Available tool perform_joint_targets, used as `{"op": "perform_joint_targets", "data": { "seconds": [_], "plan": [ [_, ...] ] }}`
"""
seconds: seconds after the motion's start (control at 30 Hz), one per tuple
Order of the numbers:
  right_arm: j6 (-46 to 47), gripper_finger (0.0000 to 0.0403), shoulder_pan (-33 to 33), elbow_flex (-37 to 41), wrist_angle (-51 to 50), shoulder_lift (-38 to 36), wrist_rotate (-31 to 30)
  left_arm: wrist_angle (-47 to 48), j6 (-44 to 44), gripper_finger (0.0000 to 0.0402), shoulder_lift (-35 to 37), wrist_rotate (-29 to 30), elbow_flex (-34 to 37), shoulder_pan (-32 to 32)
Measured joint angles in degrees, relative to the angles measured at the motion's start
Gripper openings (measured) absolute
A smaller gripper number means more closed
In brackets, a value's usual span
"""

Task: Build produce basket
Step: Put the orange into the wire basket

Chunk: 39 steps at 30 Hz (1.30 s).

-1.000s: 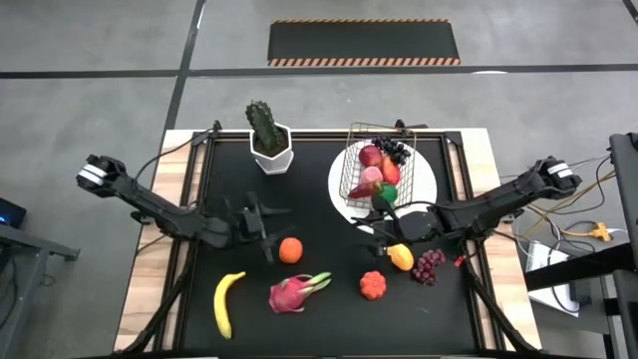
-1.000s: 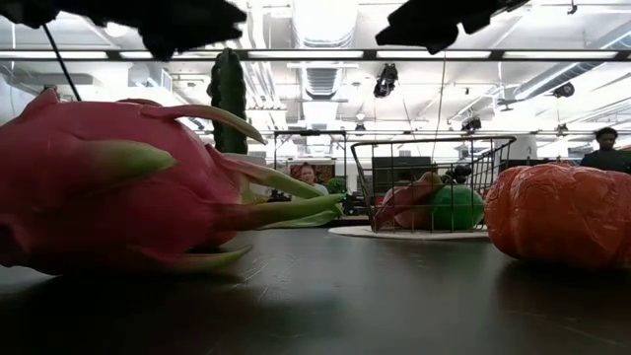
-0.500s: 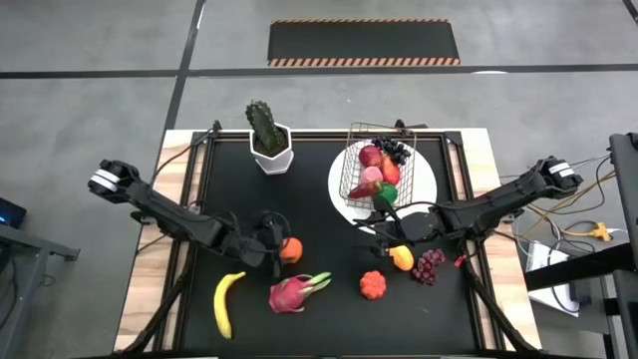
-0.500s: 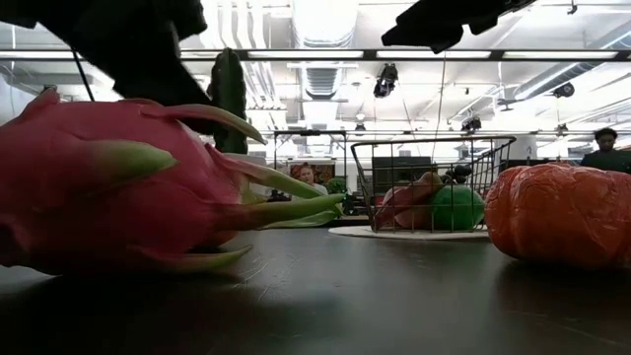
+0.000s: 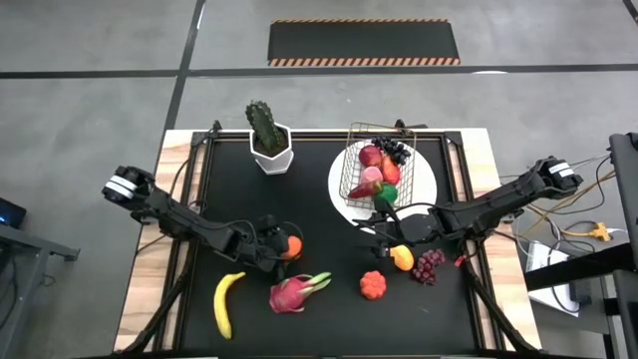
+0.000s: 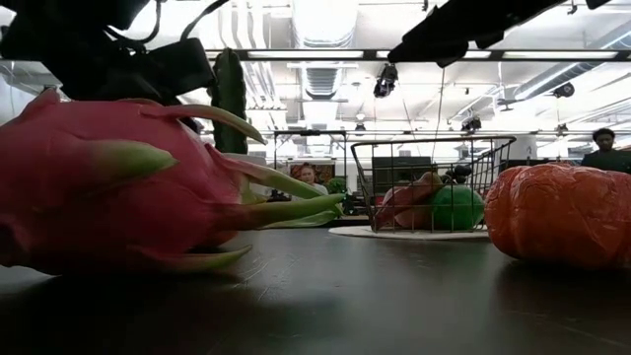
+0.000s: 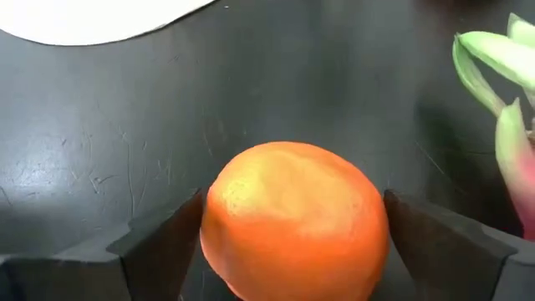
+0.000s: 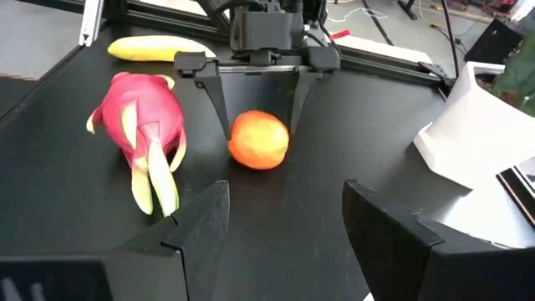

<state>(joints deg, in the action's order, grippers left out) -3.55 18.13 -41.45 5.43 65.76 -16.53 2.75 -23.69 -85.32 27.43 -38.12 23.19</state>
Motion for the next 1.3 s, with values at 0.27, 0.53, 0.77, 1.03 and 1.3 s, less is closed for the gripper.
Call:
{"op": "perform_joint_targets", "data": {
  "seconds": [0.27,0.53,0.77,1.03,1.3],
  "plan": [
    [0.6,0.0219,0.0,0.3,0.0,0.0,0.0,-0.3,0.0,0.0314,-0.8,0.3,-0.4,0.0],
    [0.4,0.0219,0.0,0.6,0.5,0.0,0.0,-0.3,0.1,0.0285,0.9,5.3,-0.1,0.2],
    [-4.7,0.0219,0.0,4.1,14.1,0.0,0.0,-12.9,10.3,0.0283,8.0,13.7,0.7,1.2],
    [-10.0,0.0219,0.0,12.4,37.6,0.0,0.0,-46.2,32.6,0.0282,9.7,9.1,2.5,1.3],
    [-4.2,0.0229,0.0,13.3,44.5,0.0,0.0,-62.9,45.9,0.0281,5.3,1.1,2.6,1.2]
  ]
}}
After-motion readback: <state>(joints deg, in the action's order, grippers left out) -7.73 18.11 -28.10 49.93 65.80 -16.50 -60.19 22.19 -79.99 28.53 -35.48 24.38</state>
